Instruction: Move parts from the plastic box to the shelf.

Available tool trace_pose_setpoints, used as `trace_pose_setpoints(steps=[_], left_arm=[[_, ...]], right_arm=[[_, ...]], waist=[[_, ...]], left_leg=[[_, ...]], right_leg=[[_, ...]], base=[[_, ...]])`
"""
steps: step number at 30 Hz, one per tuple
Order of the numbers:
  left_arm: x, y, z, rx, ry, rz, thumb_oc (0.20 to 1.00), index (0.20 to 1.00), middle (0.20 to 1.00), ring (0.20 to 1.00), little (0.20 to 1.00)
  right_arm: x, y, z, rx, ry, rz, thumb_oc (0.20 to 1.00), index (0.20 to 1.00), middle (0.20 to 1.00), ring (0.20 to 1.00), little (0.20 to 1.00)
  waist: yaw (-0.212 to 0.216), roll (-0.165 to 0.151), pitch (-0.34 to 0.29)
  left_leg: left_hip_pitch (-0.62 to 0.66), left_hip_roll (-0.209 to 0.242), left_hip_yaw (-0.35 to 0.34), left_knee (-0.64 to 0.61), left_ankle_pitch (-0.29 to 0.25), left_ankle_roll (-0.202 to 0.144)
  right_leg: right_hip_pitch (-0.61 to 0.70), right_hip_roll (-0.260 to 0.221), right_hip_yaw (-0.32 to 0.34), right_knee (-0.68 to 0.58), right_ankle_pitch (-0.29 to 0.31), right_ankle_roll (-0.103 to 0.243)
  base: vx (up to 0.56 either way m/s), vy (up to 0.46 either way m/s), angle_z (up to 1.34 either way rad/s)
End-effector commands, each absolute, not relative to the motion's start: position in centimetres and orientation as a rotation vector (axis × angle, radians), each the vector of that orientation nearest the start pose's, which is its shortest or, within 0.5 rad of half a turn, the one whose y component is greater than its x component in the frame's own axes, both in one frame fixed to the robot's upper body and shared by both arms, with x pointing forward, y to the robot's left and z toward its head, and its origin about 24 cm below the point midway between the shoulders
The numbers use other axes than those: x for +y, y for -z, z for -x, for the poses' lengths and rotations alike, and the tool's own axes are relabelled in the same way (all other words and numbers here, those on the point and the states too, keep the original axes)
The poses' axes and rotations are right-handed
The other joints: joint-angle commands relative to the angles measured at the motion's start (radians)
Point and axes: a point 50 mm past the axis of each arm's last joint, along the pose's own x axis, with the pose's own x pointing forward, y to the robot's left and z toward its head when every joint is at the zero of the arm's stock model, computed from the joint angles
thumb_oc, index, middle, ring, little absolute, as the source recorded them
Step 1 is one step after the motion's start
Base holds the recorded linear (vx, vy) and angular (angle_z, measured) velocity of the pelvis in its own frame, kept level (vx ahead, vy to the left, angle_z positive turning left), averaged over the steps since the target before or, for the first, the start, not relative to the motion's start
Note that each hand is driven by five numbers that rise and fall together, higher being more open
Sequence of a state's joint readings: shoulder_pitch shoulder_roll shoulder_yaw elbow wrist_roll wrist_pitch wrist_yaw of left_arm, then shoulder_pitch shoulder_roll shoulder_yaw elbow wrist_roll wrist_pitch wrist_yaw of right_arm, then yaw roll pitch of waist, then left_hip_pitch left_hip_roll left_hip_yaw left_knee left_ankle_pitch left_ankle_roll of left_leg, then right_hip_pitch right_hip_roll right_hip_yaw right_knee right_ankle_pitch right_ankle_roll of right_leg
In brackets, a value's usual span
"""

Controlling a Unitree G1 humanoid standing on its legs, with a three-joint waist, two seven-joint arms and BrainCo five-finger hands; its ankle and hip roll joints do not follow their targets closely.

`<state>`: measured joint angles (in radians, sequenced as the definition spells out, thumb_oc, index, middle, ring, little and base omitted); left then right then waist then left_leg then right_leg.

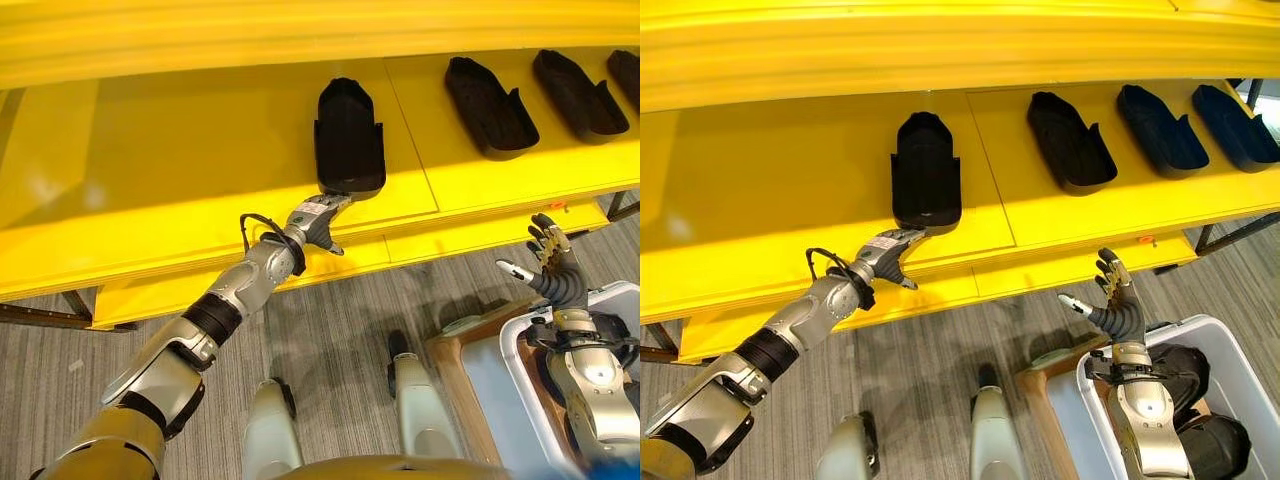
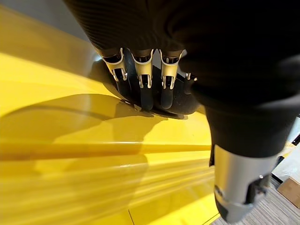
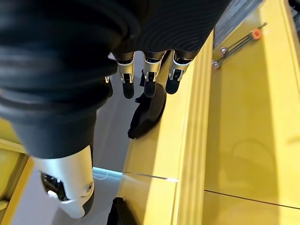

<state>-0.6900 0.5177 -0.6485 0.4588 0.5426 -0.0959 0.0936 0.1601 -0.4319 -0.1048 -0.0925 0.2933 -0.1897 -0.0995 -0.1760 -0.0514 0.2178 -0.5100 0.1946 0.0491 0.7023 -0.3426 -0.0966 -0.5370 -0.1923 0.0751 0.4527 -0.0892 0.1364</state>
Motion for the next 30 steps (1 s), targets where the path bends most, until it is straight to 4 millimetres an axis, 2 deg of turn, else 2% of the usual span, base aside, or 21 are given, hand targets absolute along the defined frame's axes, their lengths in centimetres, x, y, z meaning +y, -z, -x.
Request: trace_pose_setpoints(steps=[1,8,18,30], left_arm=[[11.2,-12.0,-36.0,-0.423,0.371,-1.354,1.0,1.0,1.0,1.0,1.0],[11.3,-12.0,-36.4,-0.404,0.36,-1.362,1.0,1.0,1.0,1.0,1.0],[11.9,-12.3,-37.3,-0.371,0.316,-1.381,1.0,1.0,1.0,1.0,1.0],[12.3,-14.0,-38.2,-0.387,0.261,-1.391,1.0,1.0,1.0,1.0,1.0]], right_arm=[[-26.3,-10.5,-21.8,-0.295,0.177,0.181,1.0,1.0,1.0,1.0,1.0],[-26.4,-10.5,-21.8,-0.297,0.18,0.18,1.0,1.0,1.0,1.0,1.0],[-26.5,-10.6,-21.7,-0.299,0.178,0.183,1.0,1.0,1.0,1.0,1.0],[-26.7,-10.7,-21.6,-0.301,0.174,0.187,1.0,1.0,1.0,1.0,1.0]], waist=[[0.007,0.011,-0.024],[0.001,0.008,-0.024],[-0.009,0.005,-0.028],[-0.017,0.005,-0.033]], left_leg=[[-0.022,0.014,-0.074,-0.084,0.19,0.013],[-0.022,0.018,-0.072,-0.069,0.176,0.011],[-0.03,0.022,-0.07,-0.072,0.188,0.01],[-0.036,0.028,-0.068,-0.066,0.181,0.006]], right_leg=[[-0.002,0.009,0.0,0.13,0.021,-0.018],[-0.004,0.013,0.004,0.143,0.01,-0.019],[-0.017,0.018,0.007,0.143,0.022,-0.019],[-0.029,0.023,0.012,0.152,0.017,-0.019]], base=[[0.0,0.0,0.0],[0.0,-0.001,0.0],[-0.01,-0.004,-0.05],[0.0,-0.001,-0.01]])
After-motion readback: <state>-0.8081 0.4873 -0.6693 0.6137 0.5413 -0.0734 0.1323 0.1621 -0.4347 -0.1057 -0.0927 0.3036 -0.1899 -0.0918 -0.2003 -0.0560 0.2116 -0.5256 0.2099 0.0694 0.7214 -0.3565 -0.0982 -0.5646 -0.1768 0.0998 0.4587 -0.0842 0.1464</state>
